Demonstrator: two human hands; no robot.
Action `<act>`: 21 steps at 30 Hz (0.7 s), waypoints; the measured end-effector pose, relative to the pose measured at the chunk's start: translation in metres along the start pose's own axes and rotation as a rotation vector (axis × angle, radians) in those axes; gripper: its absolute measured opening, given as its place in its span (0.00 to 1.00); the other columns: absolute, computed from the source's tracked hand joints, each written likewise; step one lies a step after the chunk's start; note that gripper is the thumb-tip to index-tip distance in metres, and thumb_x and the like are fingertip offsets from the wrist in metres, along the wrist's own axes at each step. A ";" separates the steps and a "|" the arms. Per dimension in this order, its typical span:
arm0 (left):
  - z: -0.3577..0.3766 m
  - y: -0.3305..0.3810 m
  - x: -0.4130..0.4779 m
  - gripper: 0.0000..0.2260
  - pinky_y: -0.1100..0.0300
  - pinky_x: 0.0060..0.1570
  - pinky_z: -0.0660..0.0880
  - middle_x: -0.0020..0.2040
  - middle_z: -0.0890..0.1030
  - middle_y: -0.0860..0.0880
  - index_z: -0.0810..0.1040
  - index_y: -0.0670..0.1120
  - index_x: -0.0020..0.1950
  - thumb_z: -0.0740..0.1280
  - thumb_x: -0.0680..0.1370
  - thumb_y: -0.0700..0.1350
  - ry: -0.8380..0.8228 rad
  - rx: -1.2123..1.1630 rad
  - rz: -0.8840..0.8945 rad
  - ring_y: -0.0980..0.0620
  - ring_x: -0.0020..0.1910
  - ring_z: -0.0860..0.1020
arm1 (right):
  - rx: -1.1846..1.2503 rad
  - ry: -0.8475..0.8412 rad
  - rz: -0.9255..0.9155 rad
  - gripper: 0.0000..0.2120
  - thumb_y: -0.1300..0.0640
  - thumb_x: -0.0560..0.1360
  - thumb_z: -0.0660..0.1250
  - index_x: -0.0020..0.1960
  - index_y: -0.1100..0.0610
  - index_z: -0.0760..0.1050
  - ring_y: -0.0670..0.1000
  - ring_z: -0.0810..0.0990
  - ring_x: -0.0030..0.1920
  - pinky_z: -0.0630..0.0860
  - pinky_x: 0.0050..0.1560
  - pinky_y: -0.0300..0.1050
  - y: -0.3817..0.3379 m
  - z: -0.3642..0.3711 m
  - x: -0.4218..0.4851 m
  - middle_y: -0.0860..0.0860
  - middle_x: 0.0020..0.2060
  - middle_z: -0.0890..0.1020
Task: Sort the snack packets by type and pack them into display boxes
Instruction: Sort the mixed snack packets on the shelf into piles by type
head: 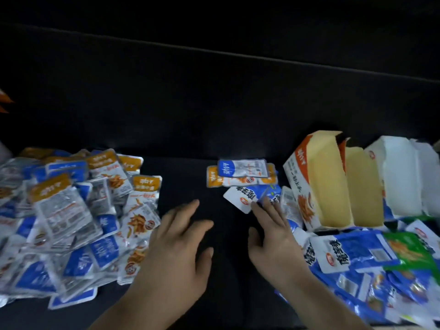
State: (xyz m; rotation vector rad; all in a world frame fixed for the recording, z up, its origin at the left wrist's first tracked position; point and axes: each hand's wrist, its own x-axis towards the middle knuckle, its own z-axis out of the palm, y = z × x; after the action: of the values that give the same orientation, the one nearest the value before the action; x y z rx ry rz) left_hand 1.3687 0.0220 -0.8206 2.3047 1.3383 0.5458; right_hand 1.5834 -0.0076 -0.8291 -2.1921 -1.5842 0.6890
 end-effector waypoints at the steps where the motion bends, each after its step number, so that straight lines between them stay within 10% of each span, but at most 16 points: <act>1: 0.008 0.005 0.004 0.23 0.43 0.63 0.77 0.76 0.71 0.47 0.81 0.51 0.63 0.79 0.70 0.48 -0.026 0.026 0.023 0.44 0.73 0.71 | 0.013 0.050 -0.038 0.30 0.57 0.81 0.65 0.81 0.46 0.63 0.44 0.45 0.83 0.55 0.81 0.48 0.007 -0.002 -0.009 0.43 0.82 0.56; 9: 0.052 0.076 0.102 0.35 0.43 0.82 0.41 0.84 0.36 0.50 0.50 0.54 0.84 0.65 0.81 0.46 -0.446 0.375 0.220 0.44 0.82 0.32 | -0.017 0.135 0.060 0.30 0.57 0.76 0.65 0.78 0.60 0.67 0.57 0.60 0.81 0.64 0.77 0.55 0.063 0.001 -0.047 0.57 0.79 0.67; 15: 0.072 0.075 0.103 0.41 0.36 0.79 0.39 0.84 0.34 0.54 0.40 0.60 0.84 0.60 0.79 0.40 -0.599 0.441 0.143 0.44 0.81 0.29 | -0.093 0.226 0.000 0.26 0.60 0.72 0.64 0.70 0.65 0.75 0.65 0.73 0.72 0.75 0.68 0.65 0.080 -0.002 -0.046 0.60 0.68 0.77; 21: 0.065 0.050 0.056 0.34 0.37 0.80 0.46 0.85 0.45 0.56 0.53 0.59 0.83 0.63 0.80 0.43 -0.490 0.321 0.180 0.45 0.83 0.35 | -0.180 0.203 -0.115 0.26 0.48 0.73 0.63 0.67 0.59 0.75 0.60 0.75 0.57 0.76 0.59 0.68 0.069 0.001 -0.046 0.54 0.57 0.73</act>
State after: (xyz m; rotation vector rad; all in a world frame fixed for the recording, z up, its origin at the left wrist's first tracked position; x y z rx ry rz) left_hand 1.4640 0.0387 -0.8410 2.5982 1.0414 -0.2003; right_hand 1.6245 -0.0732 -0.8583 -2.1925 -1.7054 0.2897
